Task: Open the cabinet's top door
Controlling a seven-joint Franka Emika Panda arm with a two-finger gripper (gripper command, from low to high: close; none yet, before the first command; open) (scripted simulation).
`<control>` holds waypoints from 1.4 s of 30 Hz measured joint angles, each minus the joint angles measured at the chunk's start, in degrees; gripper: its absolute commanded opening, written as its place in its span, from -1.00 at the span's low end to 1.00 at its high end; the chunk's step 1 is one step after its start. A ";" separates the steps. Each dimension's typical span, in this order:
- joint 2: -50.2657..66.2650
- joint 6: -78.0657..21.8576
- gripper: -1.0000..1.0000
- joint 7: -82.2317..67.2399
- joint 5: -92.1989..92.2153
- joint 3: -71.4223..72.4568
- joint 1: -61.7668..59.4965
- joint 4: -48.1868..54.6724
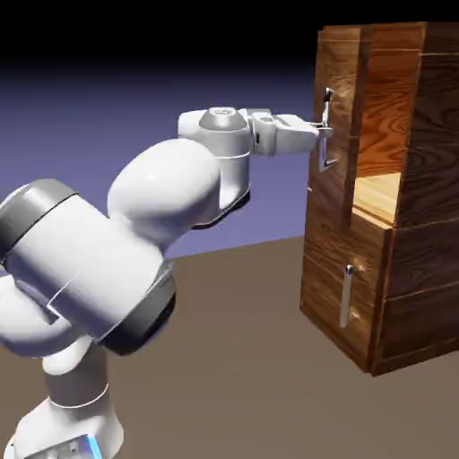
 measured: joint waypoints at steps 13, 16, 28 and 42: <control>18.78 -32.15 -1.00 11.50 20.72 10.97 8.04 3.36; 25.00 -37.86 -1.00 14.41 26.41 11.41 10.78 7.17; 49.91 -48.77 -1.00 21.10 46.54 7.91 16.98 26.39; 78.85 -54.07 -1.00 16.59 64.48 4.68 11.61 52.90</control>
